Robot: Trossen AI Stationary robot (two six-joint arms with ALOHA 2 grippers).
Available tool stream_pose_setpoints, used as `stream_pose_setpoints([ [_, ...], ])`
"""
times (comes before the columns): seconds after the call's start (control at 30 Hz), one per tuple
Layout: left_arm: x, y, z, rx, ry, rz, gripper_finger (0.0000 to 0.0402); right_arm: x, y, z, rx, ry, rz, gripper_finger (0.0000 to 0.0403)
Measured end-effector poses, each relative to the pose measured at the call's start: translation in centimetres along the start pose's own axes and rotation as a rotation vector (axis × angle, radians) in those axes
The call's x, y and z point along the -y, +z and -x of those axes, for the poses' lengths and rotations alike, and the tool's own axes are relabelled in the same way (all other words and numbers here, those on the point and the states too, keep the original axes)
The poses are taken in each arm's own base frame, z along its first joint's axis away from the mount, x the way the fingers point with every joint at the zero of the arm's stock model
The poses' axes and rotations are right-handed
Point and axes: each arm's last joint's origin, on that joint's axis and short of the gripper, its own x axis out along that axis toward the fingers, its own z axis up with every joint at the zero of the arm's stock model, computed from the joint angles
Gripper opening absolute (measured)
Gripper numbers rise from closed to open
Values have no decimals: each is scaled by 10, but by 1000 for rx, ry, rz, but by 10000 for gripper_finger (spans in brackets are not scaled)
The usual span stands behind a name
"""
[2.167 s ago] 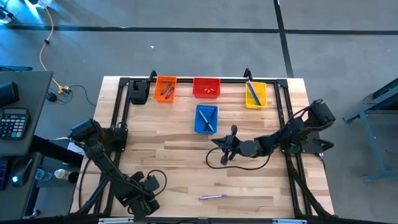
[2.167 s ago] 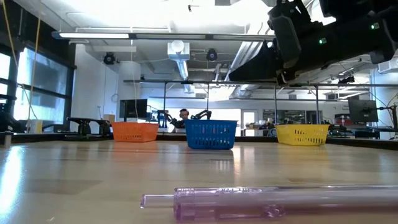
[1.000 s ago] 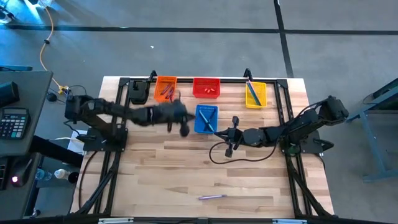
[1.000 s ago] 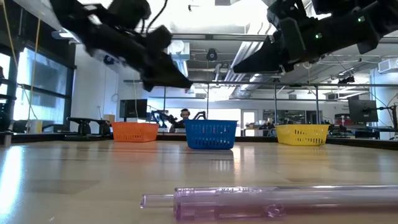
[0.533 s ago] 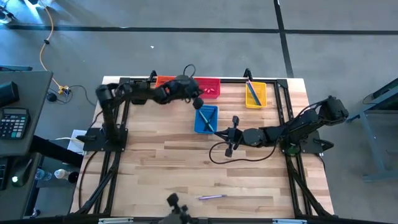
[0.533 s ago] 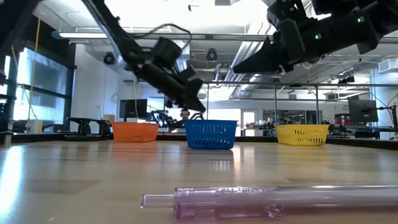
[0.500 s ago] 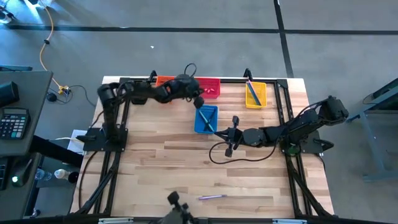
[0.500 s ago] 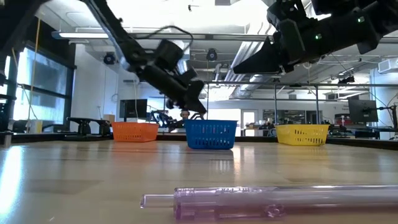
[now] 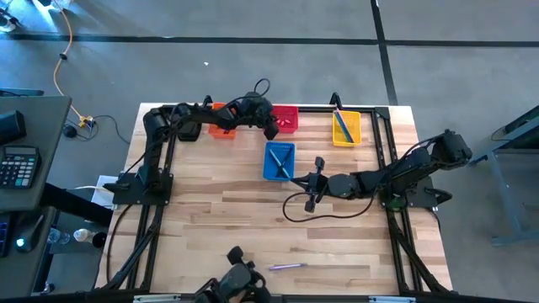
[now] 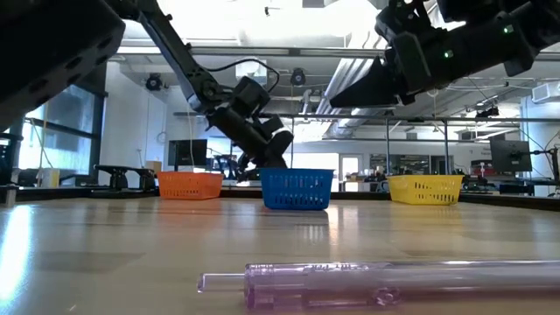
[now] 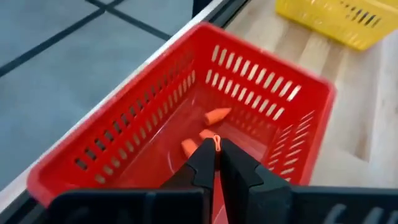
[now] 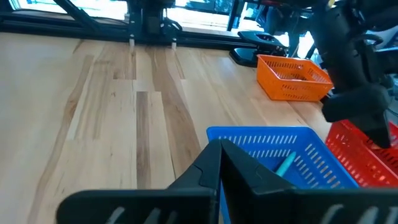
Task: Sort crayons/erasers/pens/pencils in bins
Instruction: Put the orange eraser into the red bin, then put the violet pen into the blue bin
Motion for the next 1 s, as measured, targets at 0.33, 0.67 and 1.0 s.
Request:
stream_pose_setpoints([
  [0.33,-2,1,0,6,11,8,50,1,-1,0,-10,-19,2,0],
  [0.67,0,11,11,30,15,-41,79,1,-1,0,-14,-19,3,0],
  [1.0,54,13,63,174,-70,-171,4,0,0,0,-5,-21,-19,0],
])
